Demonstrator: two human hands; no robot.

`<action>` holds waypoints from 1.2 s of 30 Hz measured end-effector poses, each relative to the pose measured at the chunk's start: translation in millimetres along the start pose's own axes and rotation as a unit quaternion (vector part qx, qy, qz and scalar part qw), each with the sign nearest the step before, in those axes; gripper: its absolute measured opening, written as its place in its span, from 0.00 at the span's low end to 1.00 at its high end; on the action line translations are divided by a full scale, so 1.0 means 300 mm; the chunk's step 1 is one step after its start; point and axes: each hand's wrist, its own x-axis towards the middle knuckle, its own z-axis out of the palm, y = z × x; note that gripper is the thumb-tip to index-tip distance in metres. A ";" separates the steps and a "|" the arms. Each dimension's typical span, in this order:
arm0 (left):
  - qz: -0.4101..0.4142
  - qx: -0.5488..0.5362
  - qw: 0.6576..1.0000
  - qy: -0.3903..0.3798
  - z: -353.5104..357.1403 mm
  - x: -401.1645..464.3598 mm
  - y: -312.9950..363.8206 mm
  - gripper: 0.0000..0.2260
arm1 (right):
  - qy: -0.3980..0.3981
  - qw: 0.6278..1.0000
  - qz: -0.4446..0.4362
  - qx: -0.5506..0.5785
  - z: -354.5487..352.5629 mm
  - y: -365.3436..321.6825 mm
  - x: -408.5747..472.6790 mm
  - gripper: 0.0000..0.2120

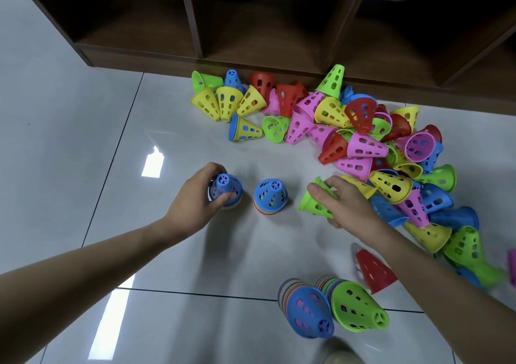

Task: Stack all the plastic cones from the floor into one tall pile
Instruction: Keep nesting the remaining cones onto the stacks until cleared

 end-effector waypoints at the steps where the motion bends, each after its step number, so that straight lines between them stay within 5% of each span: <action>1: 0.001 0.004 1.000 0.000 0.002 0.000 -0.002 0.14 | 0.018 0.999 -0.022 -0.045 0.002 -0.018 0.004 0.25; 8: -0.004 0.006 1.000 -0.014 0.006 0.015 0.005 0.14 | 0.033 0.960 -0.131 -0.245 0.024 -0.164 0.003 0.24; 14: -0.013 0.006 0.999 -0.030 -0.002 0.024 0.001 0.13 | -0.025 0.876 -0.205 -0.435 0.125 -0.201 0.044 0.26; 22: -0.038 -0.042 0.998 -0.026 0.008 -0.001 0.007 0.15 | -0.047 0.899 -0.173 -0.399 0.170 -0.055 0.157 0.24; 30: -0.039 -0.060 0.983 -0.167 0.001 0.033 0.043 0.23 | 0.007 0.894 -0.185 -0.408 0.115 0.018 0.164 0.22; 36: -0.019 0.132 0.989 -0.068 -0.008 0.246 0.051 0.31 | -0.023 0.908 -0.170 -0.382 0.041 0.065 0.138 0.34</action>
